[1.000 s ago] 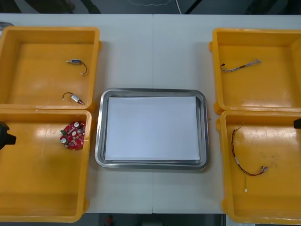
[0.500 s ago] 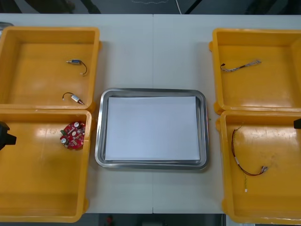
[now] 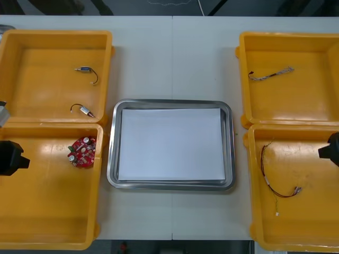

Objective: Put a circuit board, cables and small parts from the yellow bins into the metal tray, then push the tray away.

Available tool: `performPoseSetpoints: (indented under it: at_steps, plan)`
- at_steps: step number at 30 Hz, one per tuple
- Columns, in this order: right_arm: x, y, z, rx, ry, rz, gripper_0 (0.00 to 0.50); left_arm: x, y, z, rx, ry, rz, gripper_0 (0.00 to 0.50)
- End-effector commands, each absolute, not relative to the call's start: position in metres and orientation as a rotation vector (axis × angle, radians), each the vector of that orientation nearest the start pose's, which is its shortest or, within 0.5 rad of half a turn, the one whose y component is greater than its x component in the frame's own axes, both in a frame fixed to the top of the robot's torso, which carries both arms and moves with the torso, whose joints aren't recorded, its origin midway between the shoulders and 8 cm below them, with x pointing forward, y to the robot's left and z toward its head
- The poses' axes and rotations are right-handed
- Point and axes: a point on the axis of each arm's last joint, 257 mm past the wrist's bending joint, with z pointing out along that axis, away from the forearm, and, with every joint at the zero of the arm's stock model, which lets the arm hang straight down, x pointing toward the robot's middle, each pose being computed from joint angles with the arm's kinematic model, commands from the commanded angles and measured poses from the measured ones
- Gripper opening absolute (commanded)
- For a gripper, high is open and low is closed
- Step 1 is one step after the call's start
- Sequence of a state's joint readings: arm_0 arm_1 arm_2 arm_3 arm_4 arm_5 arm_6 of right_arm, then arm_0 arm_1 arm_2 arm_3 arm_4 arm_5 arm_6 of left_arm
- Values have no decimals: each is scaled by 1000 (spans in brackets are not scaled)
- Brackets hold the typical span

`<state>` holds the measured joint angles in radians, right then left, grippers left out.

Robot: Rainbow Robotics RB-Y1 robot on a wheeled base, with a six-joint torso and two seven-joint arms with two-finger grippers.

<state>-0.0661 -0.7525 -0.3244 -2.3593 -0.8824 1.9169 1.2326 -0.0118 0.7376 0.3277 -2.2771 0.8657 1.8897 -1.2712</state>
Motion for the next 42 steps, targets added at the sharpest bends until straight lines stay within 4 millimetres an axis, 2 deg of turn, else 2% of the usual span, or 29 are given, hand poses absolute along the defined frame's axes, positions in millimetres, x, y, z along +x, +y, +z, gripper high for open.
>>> performPoseSetpoints:
  at_steps: [1,5,9,16,20,26,29,32,42]
  plan:
    - [317,-334,-191,-209,2732,-45,500,344,350,-210,54,2699,-19,500]
    - [306,-325,-207,-273,2773,-35,500,355,340,-213,49,2664,-47,500]
    - [306,-317,-216,-328,2769,-28,500,365,333,-219,33,2642,-81,500]
    - [318,-307,-230,-386,2703,-47,500,386,321,-236,19,2597,-127,500]
    - [326,-299,-245,-411,2645,-55,500,396,311,-243,21,2568,-150,500]
    - [325,-294,-270,-445,2647,-66,500,398,298,-255,28,2565,-166,500]
    - [326,-291,-279,-458,2649,-60,500,398,297,-258,29,2567,-164,500]
    - [332,-288,-296,-473,2638,-56,500,400,297,-267,17,2572,-165,500]
    - [344,-295,-319,-468,2617,-53,500,404,294,-283,19,2567,-158,500]
